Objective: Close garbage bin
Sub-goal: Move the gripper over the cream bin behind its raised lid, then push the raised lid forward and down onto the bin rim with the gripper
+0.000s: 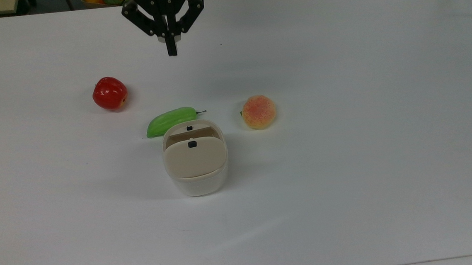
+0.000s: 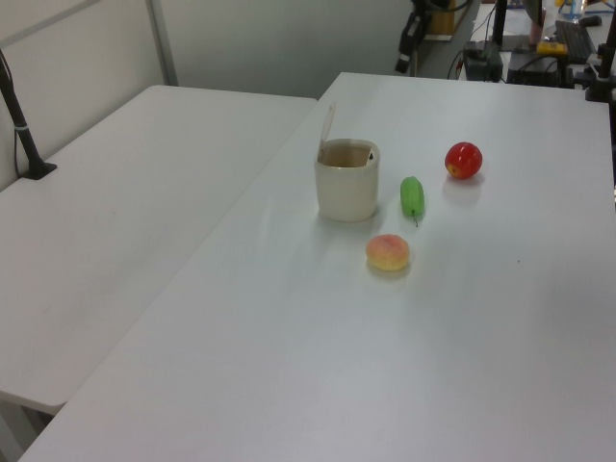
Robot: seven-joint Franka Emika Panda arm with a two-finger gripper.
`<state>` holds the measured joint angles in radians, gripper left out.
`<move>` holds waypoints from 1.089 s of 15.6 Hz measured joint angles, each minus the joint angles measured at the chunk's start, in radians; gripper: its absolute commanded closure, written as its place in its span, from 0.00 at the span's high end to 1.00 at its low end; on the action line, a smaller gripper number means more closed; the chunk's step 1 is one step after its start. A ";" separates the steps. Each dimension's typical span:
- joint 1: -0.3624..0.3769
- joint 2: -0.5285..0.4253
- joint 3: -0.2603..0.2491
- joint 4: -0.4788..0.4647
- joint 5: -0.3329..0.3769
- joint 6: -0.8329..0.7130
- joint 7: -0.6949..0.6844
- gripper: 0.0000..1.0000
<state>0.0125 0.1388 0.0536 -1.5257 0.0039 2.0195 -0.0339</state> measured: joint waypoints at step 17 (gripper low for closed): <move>0.029 0.242 0.000 0.002 0.001 0.647 0.005 0.00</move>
<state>0.0411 0.3806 0.0541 -1.5234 0.0046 2.6666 -0.0294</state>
